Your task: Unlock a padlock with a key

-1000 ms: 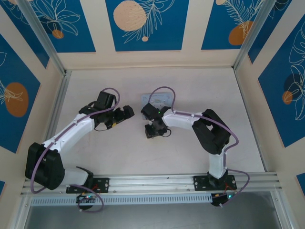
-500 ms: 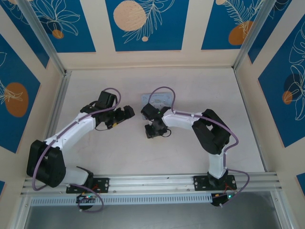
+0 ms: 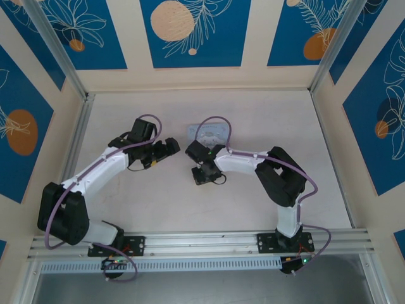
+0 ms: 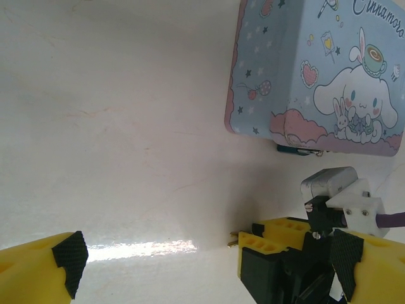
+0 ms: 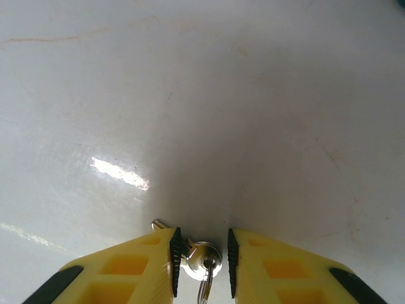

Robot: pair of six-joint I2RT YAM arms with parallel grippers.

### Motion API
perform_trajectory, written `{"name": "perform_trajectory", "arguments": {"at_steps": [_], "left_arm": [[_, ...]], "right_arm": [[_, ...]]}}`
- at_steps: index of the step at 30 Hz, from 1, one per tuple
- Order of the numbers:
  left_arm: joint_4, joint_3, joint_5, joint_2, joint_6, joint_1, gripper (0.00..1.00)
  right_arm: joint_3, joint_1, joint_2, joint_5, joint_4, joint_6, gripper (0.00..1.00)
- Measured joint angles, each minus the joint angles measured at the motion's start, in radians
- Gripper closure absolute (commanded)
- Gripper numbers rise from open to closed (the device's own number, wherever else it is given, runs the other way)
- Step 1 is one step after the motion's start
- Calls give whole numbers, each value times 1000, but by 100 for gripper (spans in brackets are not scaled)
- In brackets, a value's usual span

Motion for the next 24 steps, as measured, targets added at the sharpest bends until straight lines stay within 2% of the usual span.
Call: {"name": "perform_trajectory", "arguments": {"at_steps": [4,13,24], "left_arm": [[0,0,0,0,0,0,0],[6,11,2,19,0,0,0],[8,13,10,24,0,0,0]], "right_arm": [[-6,9,-4,8,7,10,65],[-39,32,-27,19,14,30,64],[-57,36,-52,8,-11,58,57]]}}
